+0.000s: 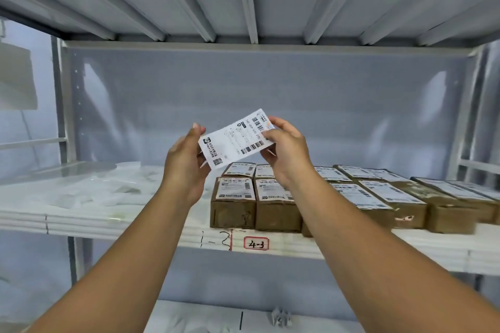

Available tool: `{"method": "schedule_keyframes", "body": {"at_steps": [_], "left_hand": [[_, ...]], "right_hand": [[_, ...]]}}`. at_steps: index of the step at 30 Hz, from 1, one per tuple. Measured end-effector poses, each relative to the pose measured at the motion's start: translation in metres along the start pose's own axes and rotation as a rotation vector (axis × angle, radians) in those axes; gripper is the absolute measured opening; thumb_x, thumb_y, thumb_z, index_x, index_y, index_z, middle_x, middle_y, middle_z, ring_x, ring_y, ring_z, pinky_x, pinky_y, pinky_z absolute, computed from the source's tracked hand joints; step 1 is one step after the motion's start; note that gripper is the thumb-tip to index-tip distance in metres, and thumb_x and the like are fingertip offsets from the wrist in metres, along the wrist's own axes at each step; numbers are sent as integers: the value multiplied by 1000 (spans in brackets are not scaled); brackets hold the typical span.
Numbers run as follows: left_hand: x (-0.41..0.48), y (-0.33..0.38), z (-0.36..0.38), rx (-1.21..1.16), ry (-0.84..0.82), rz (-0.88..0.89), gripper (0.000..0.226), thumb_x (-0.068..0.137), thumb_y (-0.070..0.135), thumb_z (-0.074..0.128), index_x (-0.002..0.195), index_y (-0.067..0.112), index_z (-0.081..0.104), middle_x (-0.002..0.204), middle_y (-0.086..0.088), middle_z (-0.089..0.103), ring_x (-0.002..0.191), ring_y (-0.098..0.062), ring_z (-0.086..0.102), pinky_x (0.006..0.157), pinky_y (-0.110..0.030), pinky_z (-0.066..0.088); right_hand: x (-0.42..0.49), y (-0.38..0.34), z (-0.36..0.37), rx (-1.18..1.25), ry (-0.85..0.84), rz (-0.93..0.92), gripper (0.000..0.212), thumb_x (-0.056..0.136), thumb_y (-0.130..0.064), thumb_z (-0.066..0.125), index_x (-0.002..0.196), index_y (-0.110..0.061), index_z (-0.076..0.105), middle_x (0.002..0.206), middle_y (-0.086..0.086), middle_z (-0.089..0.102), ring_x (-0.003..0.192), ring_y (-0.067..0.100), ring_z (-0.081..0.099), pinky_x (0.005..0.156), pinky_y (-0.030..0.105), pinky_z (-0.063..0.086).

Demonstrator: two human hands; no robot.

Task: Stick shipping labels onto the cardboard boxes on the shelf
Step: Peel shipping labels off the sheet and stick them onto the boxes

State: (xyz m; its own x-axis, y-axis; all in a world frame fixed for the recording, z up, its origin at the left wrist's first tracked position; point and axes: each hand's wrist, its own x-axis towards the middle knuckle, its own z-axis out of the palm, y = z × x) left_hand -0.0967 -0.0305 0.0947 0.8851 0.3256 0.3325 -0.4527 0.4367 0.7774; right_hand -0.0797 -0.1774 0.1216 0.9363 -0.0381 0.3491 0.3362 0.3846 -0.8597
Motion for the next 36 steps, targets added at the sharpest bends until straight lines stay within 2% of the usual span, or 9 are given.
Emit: {"method": "schedule_keyframes", "body": {"at_steps": [5, 11, 16, 20, 23, 27, 30, 32, 36], "left_hand": [[-7, -13, 29, 237, 30, 25, 10, 90, 25, 61, 97, 17, 61, 104, -3, 66, 96, -17, 63, 75, -25, 50], [-29, -33, 78, 532, -209, 37, 26, 86, 26, 66, 108, 13, 64, 101, -1, 68, 86, -12, 64, 72, -24, 51], [-44, -53, 111, 408, -262, -89, 15, 88, -4, 57, 86, 8, 66, 85, -8, 71, 71, -18, 68, 64, -27, 58], [-49, -69, 134, 353, -222, -106, 17, 88, -5, 57, 82, 9, 64, 84, -10, 69, 70, -20, 68, 57, -27, 56], [-57, -85, 156, 349, -218, -116, 19, 88, -5, 56, 79, 10, 63, 86, -10, 68, 73, -22, 68, 64, -32, 57], [-66, -104, 185, 262, -206, -136, 23, 89, -7, 53, 75, 10, 60, 89, -11, 67, 74, -21, 66, 63, -26, 57], [-72, -117, 208, 142, -255, -202, 23, 91, -11, 47, 77, 4, 58, 92, -13, 65, 73, -19, 65, 60, -20, 56], [-74, -128, 223, 116, -284, -221, 19, 91, -11, 47, 81, 1, 58, 97, -16, 65, 79, -22, 65, 68, -24, 56], [-76, -148, 250, 119, -354, -221, 15, 92, -9, 47, 92, 0, 59, 100, -15, 65, 87, -22, 64, 71, -22, 55]], "right_hand": [[-1, -23, -45, -50, 85, -19, 42, 89, 5, 52, 121, -23, 55, 89, 7, 69, 64, 16, 67, 59, 30, 56], [-9, -38, -89, -158, 92, -1, 40, 89, -3, 61, 121, -26, 54, 91, 11, 72, 72, 24, 71, 64, 40, 58], [-12, -50, -118, -204, 92, -20, 40, 88, -2, 60, 119, -26, 53, 90, 11, 71, 64, 21, 69, 54, 33, 55], [-12, -52, -141, -412, 130, -44, 42, 84, -9, 64, 115, -33, 50, 106, 11, 68, 87, 29, 68, 67, 39, 52], [-11, -55, -163, -460, 212, -16, 43, 84, -14, 60, 120, -33, 45, 105, 9, 68, 88, 29, 68, 71, 43, 54], [-12, -66, -198, -539, 280, -3, 40, 86, -16, 58, 121, -30, 44, 103, 4, 64, 86, 22, 66, 69, 36, 52], [-16, -75, -223, -568, 260, 34, 30, 88, -11, 57, 115, -23, 49, 92, 2, 62, 73, 16, 59, 61, 27, 45], [-17, -78, -240, -568, 252, 26, 30, 87, -2, 55, 112, -19, 52, 93, 5, 65, 68, 15, 60, 58, 25, 45], [-16, -85, -272, -594, 381, -77, 33, 88, 0, 56, 112, -21, 46, 88, 3, 62, 63, 13, 60, 42, 16, 44]]}}
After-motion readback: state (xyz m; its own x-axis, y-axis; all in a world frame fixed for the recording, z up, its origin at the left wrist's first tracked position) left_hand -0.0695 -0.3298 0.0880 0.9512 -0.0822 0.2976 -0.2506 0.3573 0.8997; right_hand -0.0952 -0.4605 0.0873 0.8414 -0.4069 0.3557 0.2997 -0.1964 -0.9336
